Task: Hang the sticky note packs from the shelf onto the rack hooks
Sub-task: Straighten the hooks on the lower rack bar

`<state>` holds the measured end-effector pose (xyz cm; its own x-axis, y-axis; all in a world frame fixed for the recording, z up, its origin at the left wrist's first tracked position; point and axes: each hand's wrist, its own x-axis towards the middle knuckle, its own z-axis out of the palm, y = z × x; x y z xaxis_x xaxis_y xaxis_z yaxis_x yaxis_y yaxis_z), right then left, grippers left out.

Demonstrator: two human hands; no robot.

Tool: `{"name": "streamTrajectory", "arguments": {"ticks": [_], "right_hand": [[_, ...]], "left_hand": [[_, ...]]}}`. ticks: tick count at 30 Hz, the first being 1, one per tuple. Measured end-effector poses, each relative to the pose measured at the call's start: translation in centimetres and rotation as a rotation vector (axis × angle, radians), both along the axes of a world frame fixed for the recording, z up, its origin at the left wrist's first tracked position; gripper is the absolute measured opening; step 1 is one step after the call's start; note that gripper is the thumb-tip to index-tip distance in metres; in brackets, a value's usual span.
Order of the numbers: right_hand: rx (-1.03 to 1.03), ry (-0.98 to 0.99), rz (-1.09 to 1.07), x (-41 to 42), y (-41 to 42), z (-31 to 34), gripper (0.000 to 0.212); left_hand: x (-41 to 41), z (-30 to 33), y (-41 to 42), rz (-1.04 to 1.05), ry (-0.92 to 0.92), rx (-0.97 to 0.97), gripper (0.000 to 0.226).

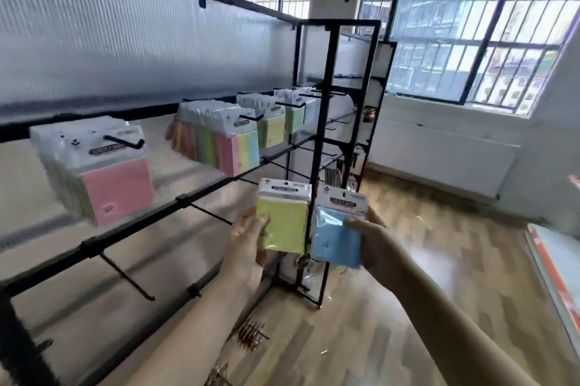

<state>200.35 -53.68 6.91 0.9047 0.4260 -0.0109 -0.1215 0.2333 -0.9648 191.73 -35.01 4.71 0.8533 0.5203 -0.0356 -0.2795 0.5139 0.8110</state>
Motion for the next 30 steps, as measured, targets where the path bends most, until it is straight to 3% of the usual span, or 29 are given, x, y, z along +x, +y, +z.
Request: {"name": "streamTrajectory", "arguments": {"ticks": [4, 8, 10, 12, 16, 19, 23, 27, 30], "right_hand": [[-0.014, 0.15, 0.005, 5.2, 1.4, 0.6, 0.048], [0.056, 0.182, 0.045, 8.3, 2.9, 1.8, 0.027], [0.096, 0.093, 0.018, 10.0, 3.8, 2.4, 0.029], [0.008, -0.063, 0.005, 11.7, 4.7, 2.9, 0.03], [-0.096, -0.28, -0.018, 15.2, 6.4, 3.6, 0.013], [-0.1, -0.4, -0.031, 18.5, 7.8, 4.1, 0.016], [-0.023, -0.546, 0.007, 22.4, 9.7, 5.5, 0.021], [0.034, -0.624, 0.086, 25.8, 11.8, 7.2, 0.026], [0.021, -0.701, 0.12, 28.1, 13.1, 7.8, 0.034]], "left_hand": [[5.8, 1.6, 1.0, 0.036, -0.1, 0.196, 0.014], [10.0, 2.3, 1.4, 0.059, -0.08, 0.433, 0.012], [11.6, 2.4, 1.5, 0.058, -0.084, 0.526, 0.014], [13.1, 2.7, 1.6, 0.07, -0.066, 0.613, 0.016], [15.8, 3.3, 1.9, 0.073, -0.11, 0.632, 0.016], [17.7, 3.7, 2.3, 0.085, -0.108, 0.675, 0.027], [20.8, 5.5, 2.0, 0.152, -0.132, 0.69, 0.011], [23.8, 8.3, 1.5, 0.437, -0.037, 0.801, 0.053], [25.7, 10.0, 1.5, 0.55, 0.019, 0.774, 0.056]]}}
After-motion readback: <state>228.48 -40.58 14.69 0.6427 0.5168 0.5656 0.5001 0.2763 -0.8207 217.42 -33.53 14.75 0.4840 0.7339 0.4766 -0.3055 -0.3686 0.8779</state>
